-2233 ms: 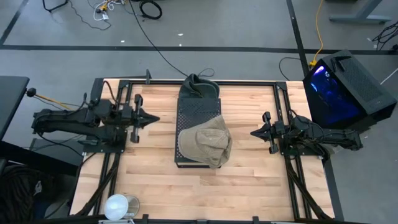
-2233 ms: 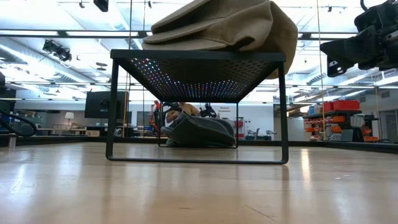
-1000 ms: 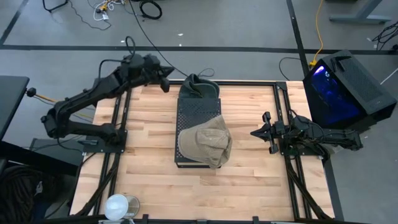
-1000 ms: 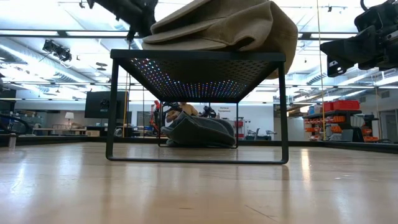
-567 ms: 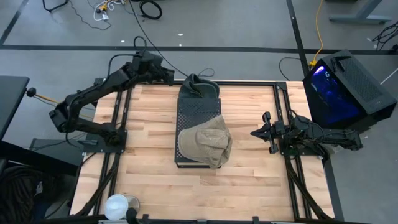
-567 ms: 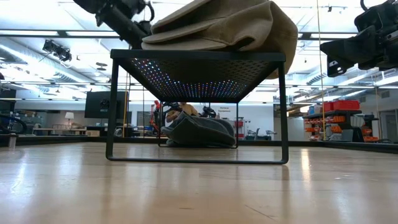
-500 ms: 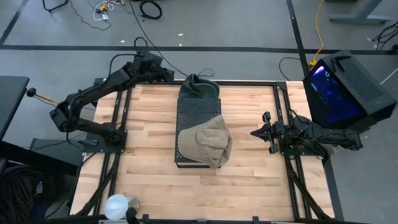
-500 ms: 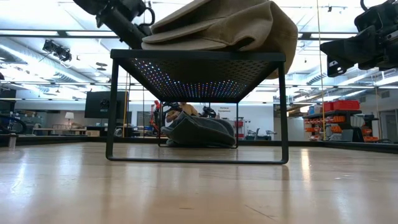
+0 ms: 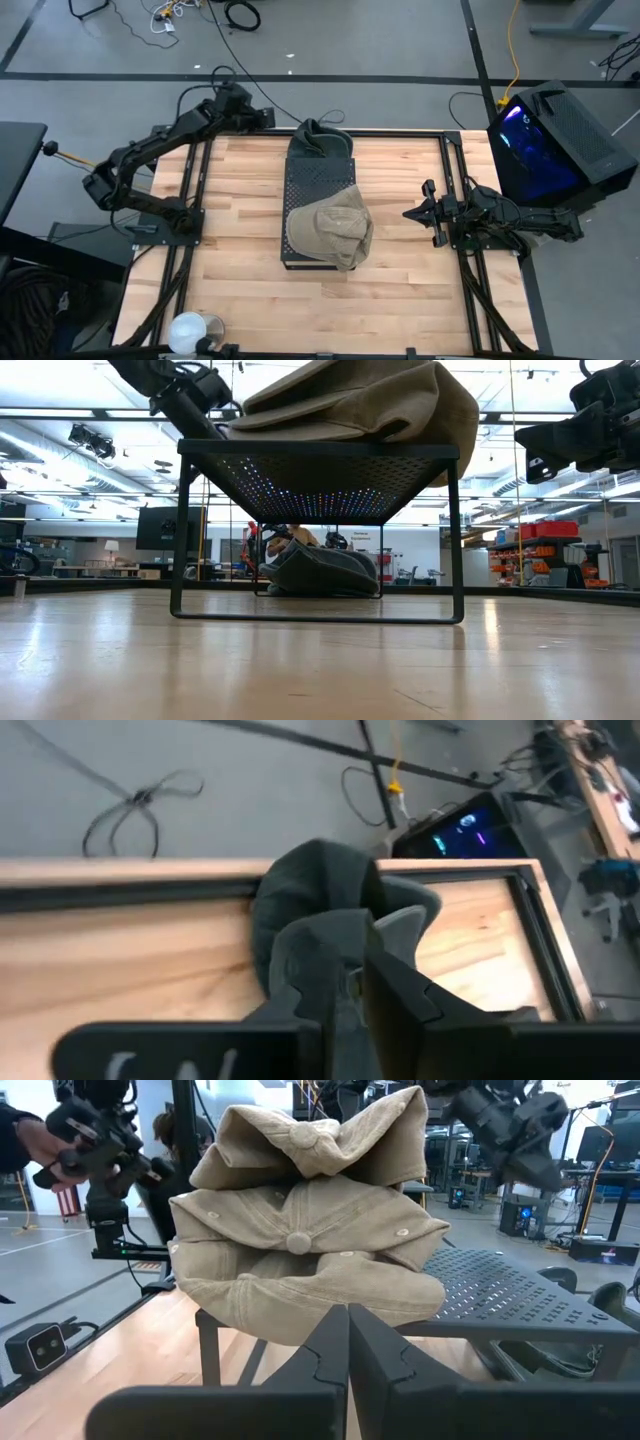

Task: Pick & Place hat
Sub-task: Put the bottom gray cap on the shelf

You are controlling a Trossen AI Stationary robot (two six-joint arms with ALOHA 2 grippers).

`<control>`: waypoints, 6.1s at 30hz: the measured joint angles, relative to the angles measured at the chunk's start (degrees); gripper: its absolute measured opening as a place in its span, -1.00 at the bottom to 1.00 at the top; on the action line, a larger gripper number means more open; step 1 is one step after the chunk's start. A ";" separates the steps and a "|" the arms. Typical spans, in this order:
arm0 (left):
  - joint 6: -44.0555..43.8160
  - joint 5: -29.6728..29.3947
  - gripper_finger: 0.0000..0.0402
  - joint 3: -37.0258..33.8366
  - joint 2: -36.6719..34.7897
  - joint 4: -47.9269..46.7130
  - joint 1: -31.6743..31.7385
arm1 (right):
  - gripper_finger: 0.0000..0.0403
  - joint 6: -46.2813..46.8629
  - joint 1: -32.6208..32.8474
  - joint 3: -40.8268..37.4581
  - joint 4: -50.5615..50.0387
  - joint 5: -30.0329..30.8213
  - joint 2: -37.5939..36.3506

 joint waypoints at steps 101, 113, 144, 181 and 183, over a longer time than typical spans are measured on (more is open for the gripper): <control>-0.13 12.76 -0.98 -7.87 25.45 21.54 -0.83 | -0.96 -0.01 -0.01 0.00 0.01 0.01 0.00; -0.14 13.69 -0.99 -7.87 21.17 24.85 -0.80 | -0.96 0.00 -0.01 0.01 0.00 0.01 0.00; 9.30 15.51 -1.00 2.75 17.33 38.79 -3.13 | -0.96 -0.01 0.01 0.01 0.02 0.01 0.00; 30.56 38.27 -1.00 15.32 17.35 37.72 -8.02 | -0.96 0.00 -0.02 0.01 0.00 0.01 0.00; 30.56 40.02 -1.00 15.32 17.35 37.54 -7.97 | -0.96 0.00 0.01 0.00 0.02 0.01 0.00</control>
